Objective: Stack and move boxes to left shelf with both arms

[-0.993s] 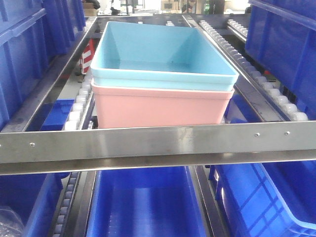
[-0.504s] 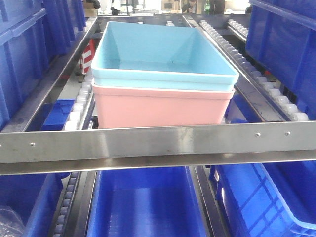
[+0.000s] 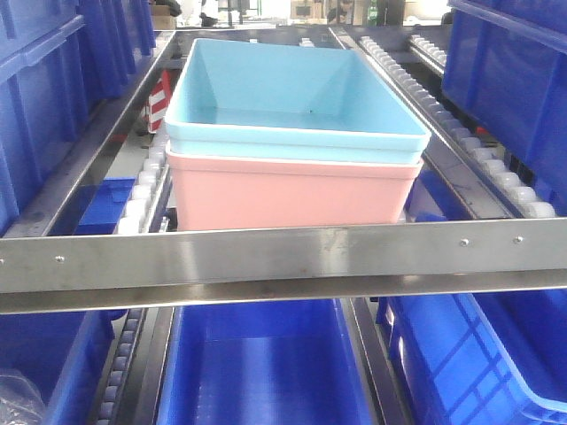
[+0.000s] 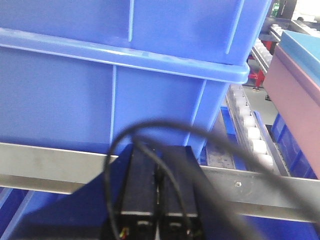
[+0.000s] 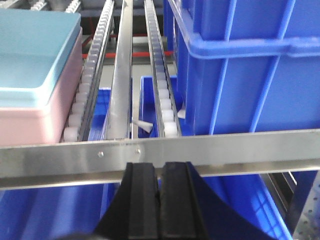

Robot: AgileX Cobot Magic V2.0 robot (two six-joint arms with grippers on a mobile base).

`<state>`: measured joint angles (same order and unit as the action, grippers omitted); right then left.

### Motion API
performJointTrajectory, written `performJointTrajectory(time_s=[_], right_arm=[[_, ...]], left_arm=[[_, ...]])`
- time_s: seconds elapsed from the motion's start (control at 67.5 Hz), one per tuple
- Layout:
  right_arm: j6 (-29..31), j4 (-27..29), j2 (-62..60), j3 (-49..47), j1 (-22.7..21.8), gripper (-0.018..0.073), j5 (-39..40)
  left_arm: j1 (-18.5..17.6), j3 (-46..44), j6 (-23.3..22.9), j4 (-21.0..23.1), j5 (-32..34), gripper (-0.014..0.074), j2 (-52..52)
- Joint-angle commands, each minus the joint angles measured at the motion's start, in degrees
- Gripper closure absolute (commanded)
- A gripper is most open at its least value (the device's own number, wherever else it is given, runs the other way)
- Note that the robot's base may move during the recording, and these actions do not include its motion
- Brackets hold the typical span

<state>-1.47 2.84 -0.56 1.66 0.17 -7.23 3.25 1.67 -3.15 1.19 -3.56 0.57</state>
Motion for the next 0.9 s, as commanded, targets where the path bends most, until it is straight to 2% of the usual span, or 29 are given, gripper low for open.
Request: performJointTrajectory(time_s=[0.0,0.889], right_arm=[[0.19,-0.81,-1.18,-1.34,-0.27,0.0509,7.80],[0.19,-1.32,-1.18,-1.34,-0.27,0.0509,8.37]], left_arm=[[-0.49,-0.22,-0.57,-0.06,4.88,0.0598,0.92],[-0.49,-0.22,-0.57,-0.06,4.88,0.0598,0.92]])
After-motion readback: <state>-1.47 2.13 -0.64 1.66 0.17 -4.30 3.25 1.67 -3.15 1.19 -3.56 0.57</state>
